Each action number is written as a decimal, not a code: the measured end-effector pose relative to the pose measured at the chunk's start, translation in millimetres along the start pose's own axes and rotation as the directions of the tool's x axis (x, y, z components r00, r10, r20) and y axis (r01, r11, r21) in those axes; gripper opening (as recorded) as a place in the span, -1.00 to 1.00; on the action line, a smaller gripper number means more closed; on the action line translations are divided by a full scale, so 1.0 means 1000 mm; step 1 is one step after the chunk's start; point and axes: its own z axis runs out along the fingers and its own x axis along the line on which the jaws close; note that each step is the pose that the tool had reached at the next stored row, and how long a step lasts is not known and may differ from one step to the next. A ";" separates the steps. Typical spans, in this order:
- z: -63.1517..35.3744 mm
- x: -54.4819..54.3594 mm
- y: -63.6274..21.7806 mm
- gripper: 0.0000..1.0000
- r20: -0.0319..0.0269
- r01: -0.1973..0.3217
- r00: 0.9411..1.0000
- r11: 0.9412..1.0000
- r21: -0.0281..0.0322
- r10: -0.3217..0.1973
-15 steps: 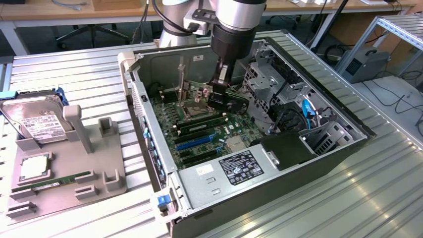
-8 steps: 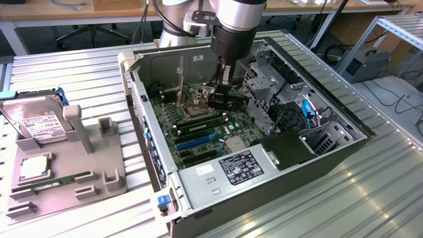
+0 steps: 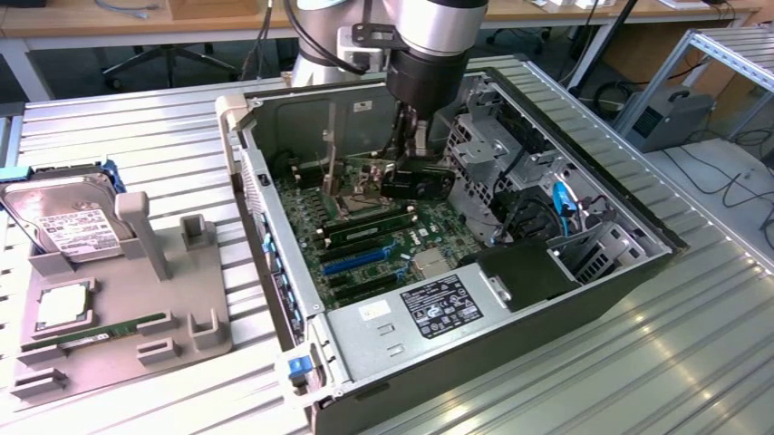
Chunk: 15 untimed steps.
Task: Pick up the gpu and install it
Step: 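Insert the gpu into the slot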
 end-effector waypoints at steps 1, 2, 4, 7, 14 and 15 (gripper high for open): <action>0.0000 0.000 0.0000 -0.47 0.000 0.003 1.000 1.000 0.000 -0.003; 0.0000 0.000 -0.0001 -0.47 0.000 0.007 1.000 1.000 0.000 -0.007; 0.0000 0.000 -0.0002 -0.47 0.000 0.014 1.000 1.000 0.000 -0.014; 0.0000 0.000 -0.0003 -0.47 0.000 0.025 1.000 1.000 -0.001 -0.025; 0.0000 0.000 -0.0006 -0.47 0.000 0.054 0.999 0.999 -0.001 -0.054; 0.0000 0.000 -0.0006 -0.47 0.000 0.057 0.998 0.998 -0.002 -0.057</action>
